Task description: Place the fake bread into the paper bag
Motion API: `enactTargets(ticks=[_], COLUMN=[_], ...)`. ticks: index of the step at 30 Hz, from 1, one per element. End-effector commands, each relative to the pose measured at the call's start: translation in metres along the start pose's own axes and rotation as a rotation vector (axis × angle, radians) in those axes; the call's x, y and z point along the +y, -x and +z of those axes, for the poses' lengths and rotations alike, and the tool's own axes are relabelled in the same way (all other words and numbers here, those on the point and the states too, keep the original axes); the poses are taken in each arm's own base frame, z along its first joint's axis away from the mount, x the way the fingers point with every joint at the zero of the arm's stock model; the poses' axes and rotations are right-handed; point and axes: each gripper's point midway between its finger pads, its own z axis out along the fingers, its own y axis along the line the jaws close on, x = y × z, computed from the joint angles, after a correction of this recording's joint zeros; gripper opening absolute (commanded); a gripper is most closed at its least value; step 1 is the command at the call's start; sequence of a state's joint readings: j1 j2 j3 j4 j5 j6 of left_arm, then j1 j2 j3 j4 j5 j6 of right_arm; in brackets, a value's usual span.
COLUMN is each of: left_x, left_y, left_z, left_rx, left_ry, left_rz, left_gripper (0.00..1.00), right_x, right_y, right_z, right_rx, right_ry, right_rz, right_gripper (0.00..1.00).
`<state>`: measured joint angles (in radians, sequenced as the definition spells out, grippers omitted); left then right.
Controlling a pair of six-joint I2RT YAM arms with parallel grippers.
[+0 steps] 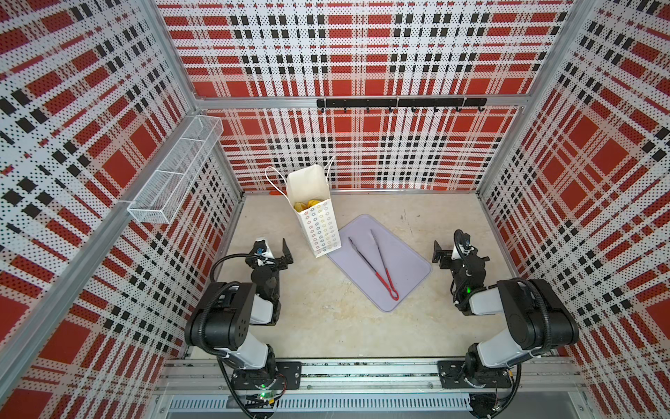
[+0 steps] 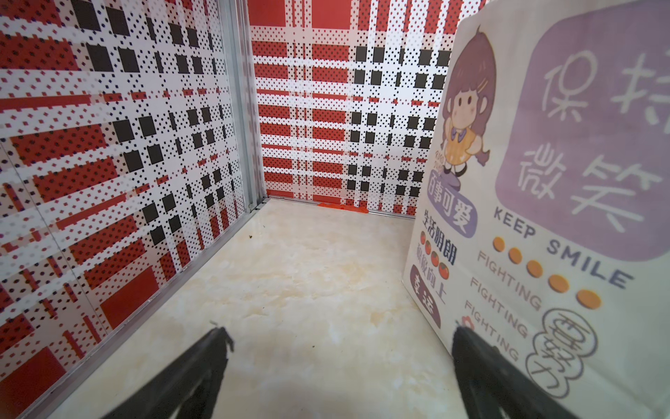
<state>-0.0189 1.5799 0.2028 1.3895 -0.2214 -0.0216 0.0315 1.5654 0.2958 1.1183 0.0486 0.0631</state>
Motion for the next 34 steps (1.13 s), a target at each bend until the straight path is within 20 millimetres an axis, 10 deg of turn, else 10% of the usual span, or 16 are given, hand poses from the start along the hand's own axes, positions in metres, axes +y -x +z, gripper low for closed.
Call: enactTargets(ticks=[1, 34], left_x=[0.0011, 0.0014], left_y=[0.0065, 0.0057], left_z=[0.0019, 0.0026], left_rx=[-0.021, -0.016], left_ry=[0.002, 0.002], left_rz=[-0.005, -0.007], left_gripper=[0.98, 0.98], right_x=[-0.0025, -0.0026], right_y=[0.0029, 0.0029], right_z=[0.0008, 0.0009], right_rx=[-0.014, -0.014], right_ry=[-0.004, -0.004], right_rz=[-0.015, -0.014], right_gripper=[1.00, 1.00])
